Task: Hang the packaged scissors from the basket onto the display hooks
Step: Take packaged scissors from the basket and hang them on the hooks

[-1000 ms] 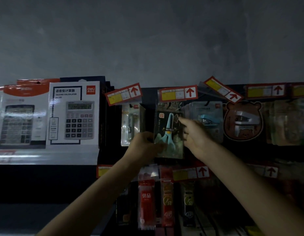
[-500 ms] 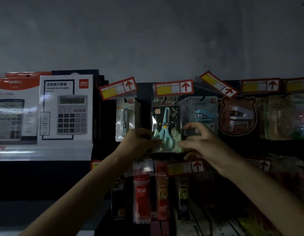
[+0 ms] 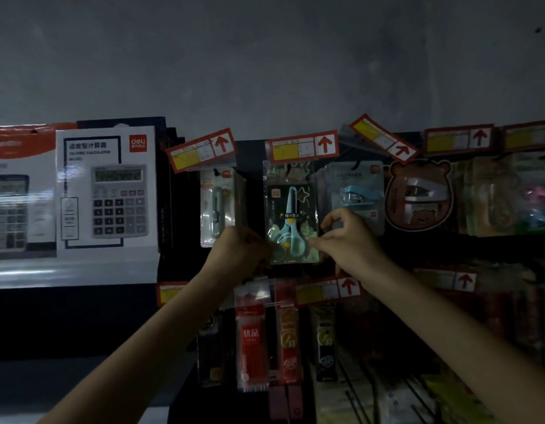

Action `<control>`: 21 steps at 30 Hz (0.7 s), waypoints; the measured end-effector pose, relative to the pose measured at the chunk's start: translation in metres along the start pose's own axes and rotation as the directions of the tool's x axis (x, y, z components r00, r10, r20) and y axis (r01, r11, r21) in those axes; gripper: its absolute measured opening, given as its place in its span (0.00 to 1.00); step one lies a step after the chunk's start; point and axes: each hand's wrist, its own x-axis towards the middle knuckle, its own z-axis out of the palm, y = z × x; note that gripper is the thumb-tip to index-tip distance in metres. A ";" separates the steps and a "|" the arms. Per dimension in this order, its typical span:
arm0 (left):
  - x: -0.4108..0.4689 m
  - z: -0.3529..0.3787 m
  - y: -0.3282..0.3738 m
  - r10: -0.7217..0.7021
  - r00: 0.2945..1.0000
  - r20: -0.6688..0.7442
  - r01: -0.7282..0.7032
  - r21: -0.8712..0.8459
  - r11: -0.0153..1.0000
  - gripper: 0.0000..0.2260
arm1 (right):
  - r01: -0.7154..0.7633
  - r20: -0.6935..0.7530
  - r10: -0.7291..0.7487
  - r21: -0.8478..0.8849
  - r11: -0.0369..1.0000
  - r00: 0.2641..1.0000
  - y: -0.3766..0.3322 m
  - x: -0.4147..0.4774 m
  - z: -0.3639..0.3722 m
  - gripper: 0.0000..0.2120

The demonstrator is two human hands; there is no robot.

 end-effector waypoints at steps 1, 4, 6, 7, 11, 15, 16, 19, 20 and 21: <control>0.002 0.001 0.000 -0.011 1.000 -0.001 0.011 0.000 1.000 0.12 | 0.013 -0.025 -0.013 -0.018 1.000 1.000 0.001 0.003 0.002 0.12; 0.009 0.006 0.000 -0.049 0.999 0.006 0.049 -0.008 0.999 0.11 | 0.058 -0.075 -0.066 -0.100 0.993 0.995 0.003 0.009 0.005 0.11; 0.012 0.009 0.001 -0.067 0.998 0.016 0.068 -0.054 0.996 0.09 | 0.065 -0.088 -0.078 -0.148 0.987 0.993 0.002 0.012 0.006 0.11; 0.013 0.010 0.000 -0.069 0.997 0.018 0.070 -0.069 0.995 0.09 | 0.057 -0.095 -0.073 -0.161 0.985 0.993 0.002 0.013 0.007 0.11; 0.022 0.013 -0.002 -0.076 0.997 0.005 0.076 -0.087 0.993 0.07 | 0.034 -0.095 -0.059 -0.241 0.970 0.994 -0.002 0.017 0.009 0.08; 0.030 0.019 -0.005 -0.113 0.993 -0.037 0.111 -0.062 0.992 0.08 | 0.022 -0.015 -0.027 -0.271 0.962 1.000 -0.007 0.016 0.011 0.07; 0.034 0.020 -0.007 -0.123 0.990 -0.064 0.120 -0.048 0.992 0.08 | 0.014 0.009 -0.012 -0.267 0.964 1.000 -0.007 0.015 0.013 0.09; 0.046 0.023 -0.015 -0.140 0.982 -0.126 0.141 -0.001 0.990 0.10 | -0.014 0.088 0.040 -0.277 0.961 0.995 -0.008 0.015 0.017 0.13; 0.049 0.025 -0.017 -0.139 0.980 -0.144 0.142 0.008 0.990 0.11 | -0.020 0.108 0.053 -0.284 0.959 0.993 -0.009 0.014 0.019 0.14; 0.051 0.026 -0.019 -0.133 0.977 -0.165 0.140 0.030 0.990 0.11 | -0.026 0.123 0.064 -0.289 0.957 0.990 -0.010 0.015 0.021 0.15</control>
